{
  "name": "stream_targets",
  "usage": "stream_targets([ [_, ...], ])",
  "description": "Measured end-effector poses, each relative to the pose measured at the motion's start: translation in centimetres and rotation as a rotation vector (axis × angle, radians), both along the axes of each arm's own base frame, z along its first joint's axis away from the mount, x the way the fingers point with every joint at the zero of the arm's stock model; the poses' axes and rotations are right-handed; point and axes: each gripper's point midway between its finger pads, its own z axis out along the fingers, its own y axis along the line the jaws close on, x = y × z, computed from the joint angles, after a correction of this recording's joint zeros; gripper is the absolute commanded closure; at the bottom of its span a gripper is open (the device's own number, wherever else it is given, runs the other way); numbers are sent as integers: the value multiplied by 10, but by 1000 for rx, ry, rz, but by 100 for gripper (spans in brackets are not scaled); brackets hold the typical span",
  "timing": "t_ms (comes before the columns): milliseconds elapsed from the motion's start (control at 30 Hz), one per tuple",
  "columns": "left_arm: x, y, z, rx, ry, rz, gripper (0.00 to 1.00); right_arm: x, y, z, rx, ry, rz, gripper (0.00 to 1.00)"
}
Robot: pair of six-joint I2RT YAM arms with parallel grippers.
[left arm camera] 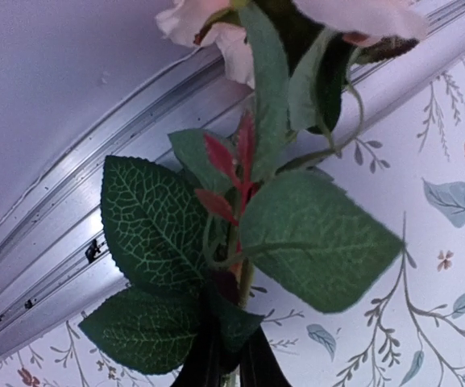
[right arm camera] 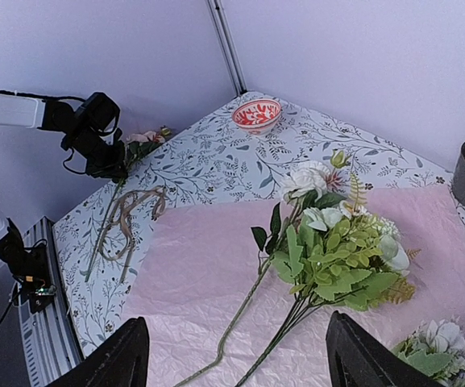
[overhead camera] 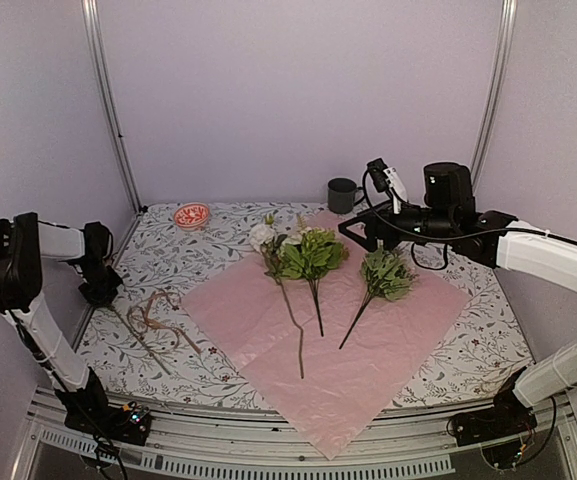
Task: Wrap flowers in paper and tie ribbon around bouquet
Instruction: Pick up the fake flower from the corner of the board, then place the fake flower on the flattened wrapping paper.
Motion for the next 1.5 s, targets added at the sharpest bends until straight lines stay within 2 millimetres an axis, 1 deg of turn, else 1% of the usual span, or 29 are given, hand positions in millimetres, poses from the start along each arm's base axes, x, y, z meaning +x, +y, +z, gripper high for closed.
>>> stream_targets([
  [100, -2, 2, 7, 28, 19, -22, 97, 0, 0, 0, 0, -1, 0, 23],
  [167, 0, 5, 20, 73, 30, -44, 97, 0, 0, 0, 0, -1, 0, 22],
  [200, 3, 7, 31, 103, 24, -54, 98, 0, 0, 0, 0, -1, 0, 23],
  [267, 11, 7, 60, 176, -4, -80, 99, 0, 0, 0, 0, -1, 0, 22],
  [300, 18, 4, 84, 230, -41, -98, 99, 0, 0, 0, 0, -1, 0, 22],
  [333, 23, 0, 101, 264, -71, -113, 99, 0, 0, 0, -1, -1, 0, 22],
  [367, 30, -5, 135, 329, -136, -125, 100, 0, 0, 0, -1, -2, 1, 22],
  [400, 34, -16, 144, 340, -159, -154, 100, 0, 0, 0, -2, -3, 2, 22],
  [433, 40, -32, 167, 371, -214, -193, 100, -1, 0, 0, -1, -4, 7, 22],
  [467, 47, -55, 194, 395, -292, -247, 100, -2, 1, 1, -1, -7, 17, 22],
  [500, 51, -75, 213, 398, -355, -296, 100, -4, 2, 1, 1, -9, 28, 22],
  [533, 56, -107, 237, 392, -455, -370, 100, -7, 5, 4, 11, -11, 54, 23],
  [567, 58, -134, 254, 374, -531, -434, 100, -10, 7, 6, 21, -14, 72, 23],
  [633, 54, -206, 292, 311, -722, -596, 100, -20, 14, 16, 73, -32, 150, 23],
  [667, 49, -242, 310, 269, -814, -673, 100, -24, 17, 21, 94, -39, 180, 23],
  [733, 38, -300, 331, 199, -929, -789, 100, -33, 22, 31, 138, -47, 242, 23],
  [767, 35, -324, 338, 168, -959, -824, 100, -36, 24, 34, 153, -47, 262, 23],
  [833, 42, -363, 340, 116, -966, -840, 100, -38, 25, 39, 172, -43, 273, 23],
  [867, 49, -382, 337, 96, -959, -841, 100, -37, 25, 40, 173, -39, 264, 23],
  [900, 57, -400, 329, 85, -943, -844, 100, -34, 24, 41, 172, -34, 245, 23],
  [967, 70, -431, 302, 80, -888, -868, 100, -23, 19, 37, 151, -22, 168, 23],
  [1000, 75, -450, 284, 76, -852, -893, 100, -16, 14, 32, 133, -10, 116, 23],
  [1067, 79, -489, 246, 62, -788, -956, 100, -6, 5, 23, 100, 10, 37, 22],
  [1133, 82, -522, 215, 51, -737, -1011, 100, 2, -7, 18, 69, 17, -44, 20],
  [1200, 85, -552, 185, 39, -693, -1058, 100, 5, -21, 15, 48, 14, -117, 20],
  [1300, 86, -580, 150, 15, -637, -1110, 100, 3, -39, 16, 31, -1, -188, 19],
  [1367, 86, -590, 134, 2, -611, -1130, 100, 3, -47, 17, 25, -10, -221, 19],
  [1433, 87, -597, 123, -8, -590, -1143, 100, 4, -51, 13, 12, -6, -243, 19],
  [1500, 86, -599, 111, -17, -565, -1150, 96, 5, -54, 6, -4, 2, -262, 18],
])
